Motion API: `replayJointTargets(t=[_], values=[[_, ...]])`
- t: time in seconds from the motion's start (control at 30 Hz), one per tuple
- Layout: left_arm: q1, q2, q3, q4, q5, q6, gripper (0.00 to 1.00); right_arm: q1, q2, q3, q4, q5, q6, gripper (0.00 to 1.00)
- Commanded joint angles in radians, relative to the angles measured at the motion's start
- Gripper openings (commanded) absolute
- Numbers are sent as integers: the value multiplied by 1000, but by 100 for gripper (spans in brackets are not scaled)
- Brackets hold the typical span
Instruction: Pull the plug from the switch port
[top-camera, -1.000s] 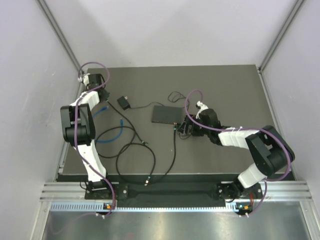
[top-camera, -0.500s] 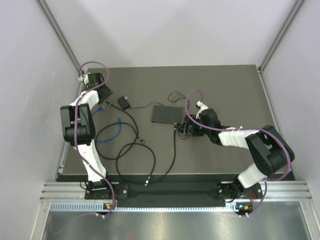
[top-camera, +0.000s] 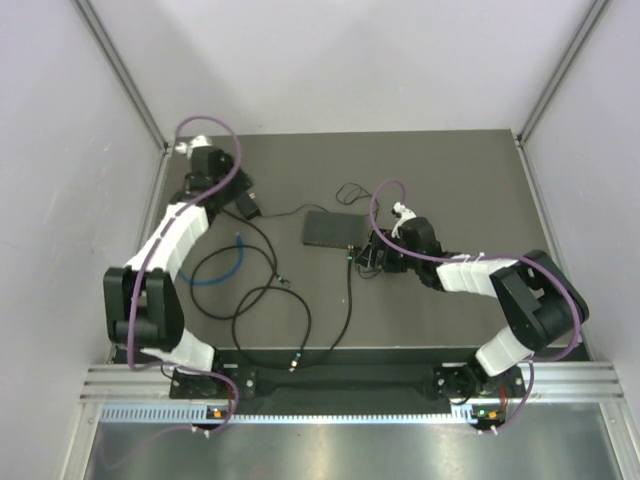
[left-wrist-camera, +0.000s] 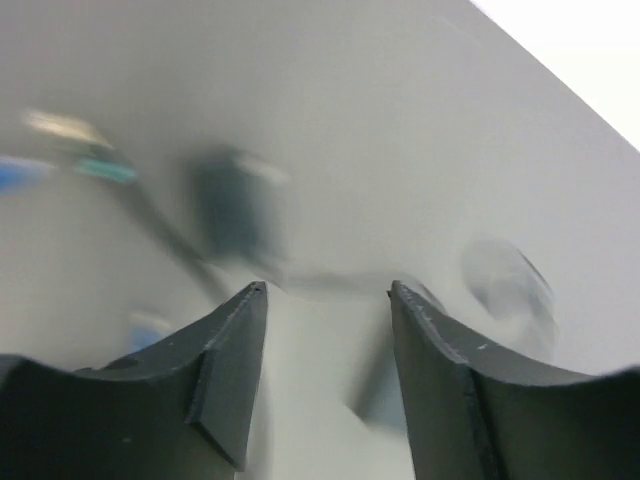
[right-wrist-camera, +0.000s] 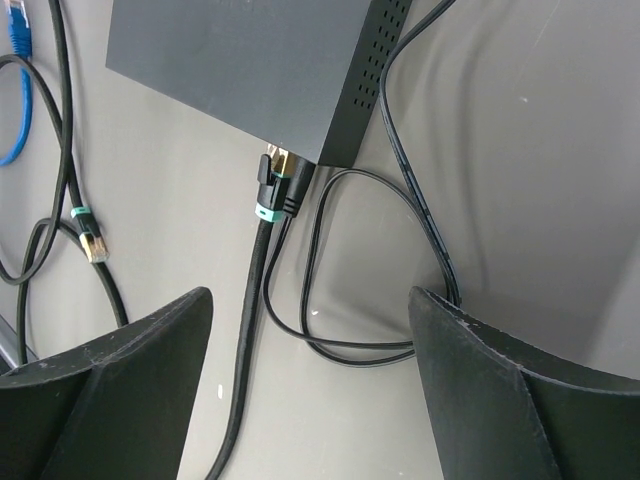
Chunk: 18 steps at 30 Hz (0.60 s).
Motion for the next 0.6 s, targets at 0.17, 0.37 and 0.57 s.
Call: replayJointTargets(t=[0.17, 0.37, 0.57], values=[[-364, -150, -251, 203, 301, -49, 55, -11, 10, 100, -46, 17, -38, 75], [-490, -98, -400, 441, 372, -157, 54, -30, 52, 158, 27, -10, -52, 67], [-518, -56, -466, 538, 404, -196, 56, -31, 75, 141, 118, -24, -42, 53]])
